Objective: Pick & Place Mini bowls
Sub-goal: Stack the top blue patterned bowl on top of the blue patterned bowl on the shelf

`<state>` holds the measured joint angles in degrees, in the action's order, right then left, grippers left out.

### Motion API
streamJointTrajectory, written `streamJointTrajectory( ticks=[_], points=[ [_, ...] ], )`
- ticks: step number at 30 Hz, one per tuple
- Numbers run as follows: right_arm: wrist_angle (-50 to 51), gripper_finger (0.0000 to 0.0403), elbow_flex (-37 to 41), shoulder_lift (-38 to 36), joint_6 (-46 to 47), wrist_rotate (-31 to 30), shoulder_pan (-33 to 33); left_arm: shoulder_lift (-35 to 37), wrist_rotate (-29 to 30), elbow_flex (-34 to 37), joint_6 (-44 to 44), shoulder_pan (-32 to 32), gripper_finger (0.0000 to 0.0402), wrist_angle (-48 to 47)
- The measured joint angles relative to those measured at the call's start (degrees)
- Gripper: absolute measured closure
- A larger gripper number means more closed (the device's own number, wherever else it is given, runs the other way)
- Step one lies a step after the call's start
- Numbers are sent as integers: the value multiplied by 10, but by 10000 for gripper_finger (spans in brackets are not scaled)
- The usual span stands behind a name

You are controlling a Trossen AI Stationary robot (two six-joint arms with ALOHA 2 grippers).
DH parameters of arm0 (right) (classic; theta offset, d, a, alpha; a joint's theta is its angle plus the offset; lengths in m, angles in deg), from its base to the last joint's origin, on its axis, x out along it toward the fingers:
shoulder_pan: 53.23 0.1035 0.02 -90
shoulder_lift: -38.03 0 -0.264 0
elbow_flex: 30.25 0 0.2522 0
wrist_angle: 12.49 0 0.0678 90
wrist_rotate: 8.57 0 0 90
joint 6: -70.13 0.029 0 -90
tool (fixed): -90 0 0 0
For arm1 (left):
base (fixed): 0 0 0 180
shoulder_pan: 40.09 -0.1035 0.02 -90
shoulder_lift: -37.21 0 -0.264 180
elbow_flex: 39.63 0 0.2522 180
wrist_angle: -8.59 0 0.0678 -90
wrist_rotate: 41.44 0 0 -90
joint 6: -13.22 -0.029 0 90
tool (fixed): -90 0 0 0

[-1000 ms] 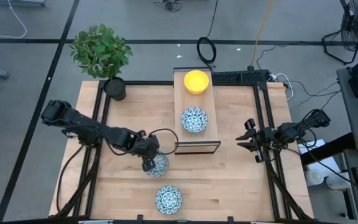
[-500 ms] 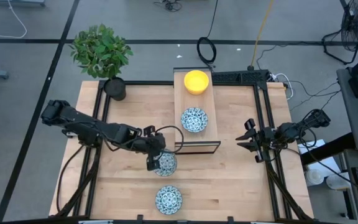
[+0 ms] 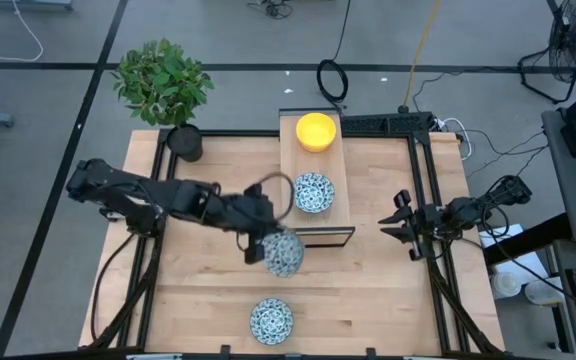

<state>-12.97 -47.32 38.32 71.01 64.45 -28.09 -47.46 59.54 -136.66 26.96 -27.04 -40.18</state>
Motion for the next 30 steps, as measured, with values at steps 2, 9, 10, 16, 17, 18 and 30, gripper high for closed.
streamJointTrajectory(
  ticks=[2,9,10,16,17,18,30],
  points=[
    [0,328,0,0,1,-12,0,0,0,-24,-5,-16,390,-3],
    [-1,328,0,0,-5,-36,0,1,-22,-94,-4,-95,392,-50],
    [-1,328,0,0,-8,-41,0,1,-35,-100,4,-110,392,-53],
    [-9,328,0,1,-18,-43,0,-1,-100,-111,29,-186,391,-61],
    [-11,328,0,1,-19,-43,0,-5,-110,-112,29,-196,392,-60],
    [-14,328,0,1,-21,-43,0,-8,-125,-112,26,-206,392,-59],
    [-34,328,0,1,-37,-71,0,-145,-230,-273,28,-287,392,-199]
  ],
)
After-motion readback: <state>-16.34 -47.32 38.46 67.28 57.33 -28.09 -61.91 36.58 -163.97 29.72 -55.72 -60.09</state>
